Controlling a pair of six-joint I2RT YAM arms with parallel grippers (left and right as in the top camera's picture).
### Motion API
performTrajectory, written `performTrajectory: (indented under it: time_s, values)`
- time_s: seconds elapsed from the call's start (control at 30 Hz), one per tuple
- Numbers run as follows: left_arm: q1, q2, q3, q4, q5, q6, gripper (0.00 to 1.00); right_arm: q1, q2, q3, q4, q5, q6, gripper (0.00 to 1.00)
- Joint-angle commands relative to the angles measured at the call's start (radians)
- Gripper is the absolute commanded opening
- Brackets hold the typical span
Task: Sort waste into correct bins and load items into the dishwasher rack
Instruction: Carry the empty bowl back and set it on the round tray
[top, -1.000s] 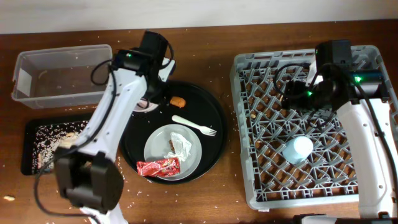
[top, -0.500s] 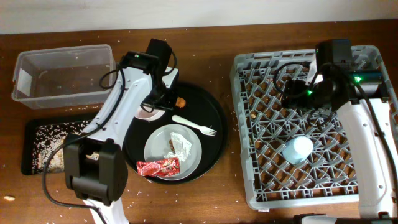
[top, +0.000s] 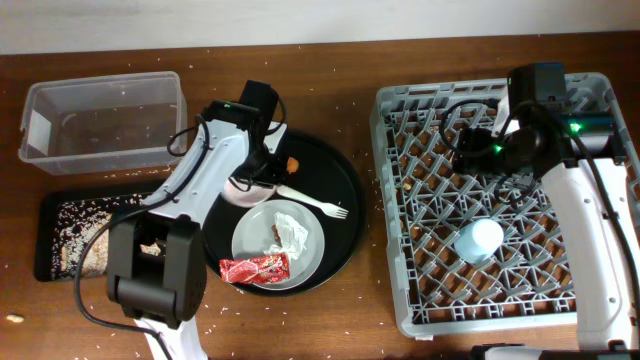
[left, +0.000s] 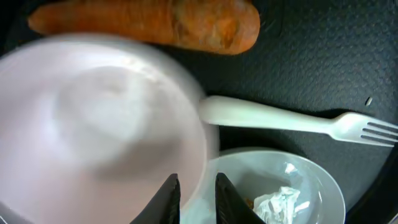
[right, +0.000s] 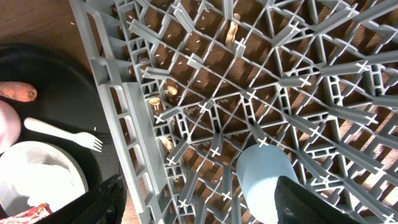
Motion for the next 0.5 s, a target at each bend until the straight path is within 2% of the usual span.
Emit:
performTrajectory:
  time_s: [0.0,0.07,0.2,0.27,0.33,0.47]
  values:
    - [-0.006,0.009,-0.002,0.019,0.011,-0.011,0.2,-0.003,-0.013,0.005,0.003,0.009,-0.009,0.75]
    - [-0.003,0.009,0.035,0.005,0.019,-0.037,0.2,-0.003,-0.013,0.005,0.013,0.004,-0.009,0.75]
    - [0.026,-0.011,0.328,-0.185,0.029,-0.037,0.29,0.003,-0.013,0.005,0.077,-0.128,-0.009,0.75]
    - [0.065,-0.012,0.534,-0.293,0.029,-0.037,0.43,0.073,-0.013,0.005,0.176,-0.199,0.0,0.75]
    - [0.128,-0.012,0.653,-0.352,0.025,-0.037,0.43,0.187,0.002,0.005,0.287,-0.198,0.05,0.75]
    - [0.312,-0.012,0.703,-0.386,0.033,-0.078,0.48,0.414,0.126,0.005,0.504,-0.176,0.129,0.75]
